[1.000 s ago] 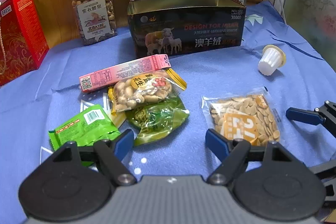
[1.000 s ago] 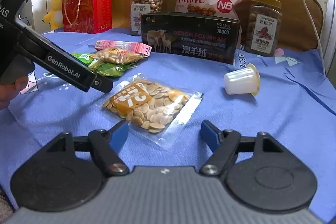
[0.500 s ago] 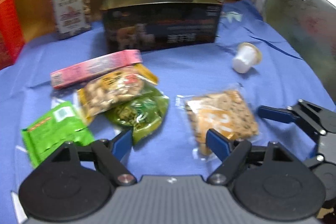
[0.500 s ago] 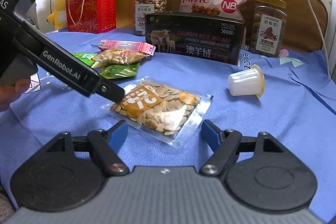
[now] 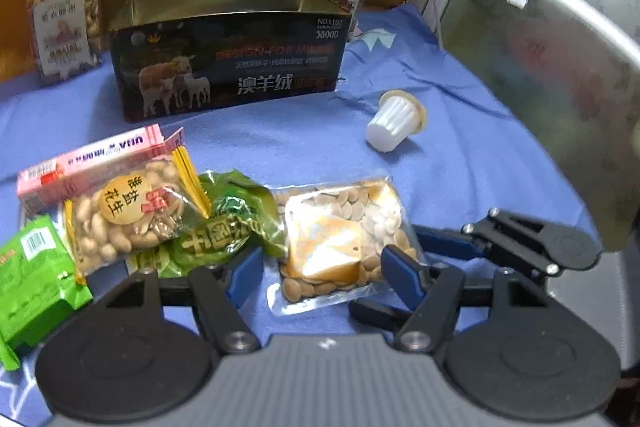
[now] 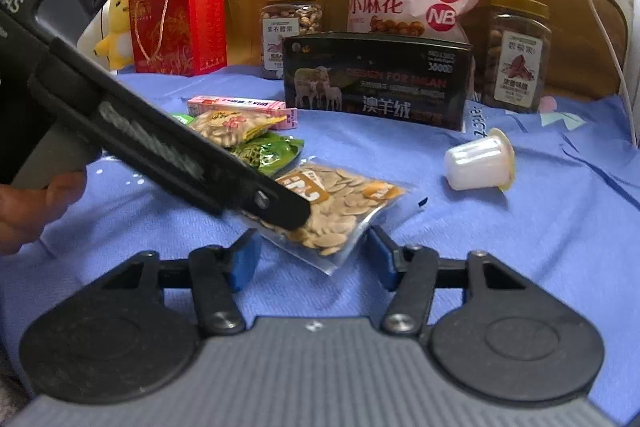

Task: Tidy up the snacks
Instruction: 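Close the left tool on the pumpkin-seed bag and lift it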

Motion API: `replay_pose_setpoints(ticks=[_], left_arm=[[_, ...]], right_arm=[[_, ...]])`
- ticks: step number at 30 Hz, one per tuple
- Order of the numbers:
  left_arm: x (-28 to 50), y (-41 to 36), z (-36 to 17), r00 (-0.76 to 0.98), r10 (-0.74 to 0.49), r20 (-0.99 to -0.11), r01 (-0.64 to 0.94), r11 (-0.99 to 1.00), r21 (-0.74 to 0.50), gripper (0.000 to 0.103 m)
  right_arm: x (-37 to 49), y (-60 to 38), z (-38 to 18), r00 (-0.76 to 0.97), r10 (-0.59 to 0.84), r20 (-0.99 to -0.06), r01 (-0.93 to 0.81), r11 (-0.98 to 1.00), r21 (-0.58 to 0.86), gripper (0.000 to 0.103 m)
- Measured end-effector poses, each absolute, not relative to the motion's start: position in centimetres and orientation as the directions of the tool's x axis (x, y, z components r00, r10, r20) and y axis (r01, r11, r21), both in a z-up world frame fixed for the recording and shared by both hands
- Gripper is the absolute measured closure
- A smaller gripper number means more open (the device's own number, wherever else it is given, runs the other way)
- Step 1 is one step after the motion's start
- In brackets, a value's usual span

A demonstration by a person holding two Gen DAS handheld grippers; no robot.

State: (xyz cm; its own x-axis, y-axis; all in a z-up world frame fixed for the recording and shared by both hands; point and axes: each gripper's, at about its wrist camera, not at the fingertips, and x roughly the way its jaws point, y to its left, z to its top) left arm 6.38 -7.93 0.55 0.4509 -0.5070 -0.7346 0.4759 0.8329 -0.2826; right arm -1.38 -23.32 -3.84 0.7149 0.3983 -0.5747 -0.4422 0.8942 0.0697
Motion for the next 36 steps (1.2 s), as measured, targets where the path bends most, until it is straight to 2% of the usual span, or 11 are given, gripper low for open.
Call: replay_pose_setpoints(ticks=[3, 13, 17, 19, 21, 22, 25, 28, 30, 32, 36], left_arm=[[7.1, -7.3, 0.3, 0.422, -0.557, -0.715, 0.446, 0.814, -0.372, 0.041], [6.5, -11.1, 0.5, 0.379, -0.591, -0.712, 0.534, 0.768, -0.353, 0.044], [7.5, -10.7, 0.3, 0.384, -0.573, -0.724, 0.511, 0.785, -0.35, 0.041], [8.1, -10.4, 0.2, 0.371, -0.576, -0.728, 0.506, 0.783, -0.361, 0.036], [8.7, -10.6, -0.1, 0.344, -0.601, -0.721, 0.524, 0.76, -0.384, 0.039], [8.9, -10.8, -0.2, 0.345, -0.604, -0.718, 0.53, 0.757, -0.382, 0.046], [8.9, -11.5, -0.3, 0.35, -0.611, -0.71, 0.542, 0.75, -0.378, 0.06], [8.9, -11.6, 0.5, 0.354, -0.623, -0.697, 0.546, 0.743, -0.388, 0.063], [8.9, -11.1, 1.1, 0.35, -0.644, -0.68, 0.544, 0.731, -0.412, 0.073], [8.7, -10.9, 2.0, 0.328, -0.672, -0.664, 0.57, 0.701, -0.428, 0.08], [8.9, -10.3, 4.1, 0.414, -0.636, -0.651, 0.574, 0.738, -0.356, 0.079]], right_arm=[[-1.6, -24.2, -3.8, 0.715, 0.418, -0.561, -0.436, 0.893, 0.109, 0.052], [-4.3, -25.7, -2.9, 0.769, 0.322, -0.552, -0.368, 0.929, 0.028, 0.058], [-3.4, -27.4, -3.7, 0.732, 0.34, -0.59, -0.343, 0.933, 0.113, 0.053], [-3.1, -28.5, -3.4, 0.694, 0.413, -0.589, -0.369, 0.907, 0.201, 0.041], [-2.4, -29.3, -3.6, 0.677, 0.464, -0.571, -0.363, 0.886, 0.29, 0.039], [-1.8, -29.5, -3.8, 0.676, 0.479, -0.561, -0.358, 0.878, 0.318, 0.043], [-0.5, -28.6, -4.1, 0.672, 0.477, -0.567, -0.348, 0.879, 0.327, 0.085], [-0.7, -27.2, -3.9, 0.686, 0.475, -0.552, -0.358, 0.88, 0.313, 0.085], [-0.9, -25.9, -3.3, 0.699, 0.47, -0.539, -0.4, 0.881, 0.25, 0.101], [-1.4, -24.5, -2.1, 0.726, 0.465, -0.507, -0.438, 0.881, 0.18, 0.101], [-0.4, -22.0, -0.1, 0.758, 0.458, -0.466, -0.497, 0.867, 0.044, 0.1]])
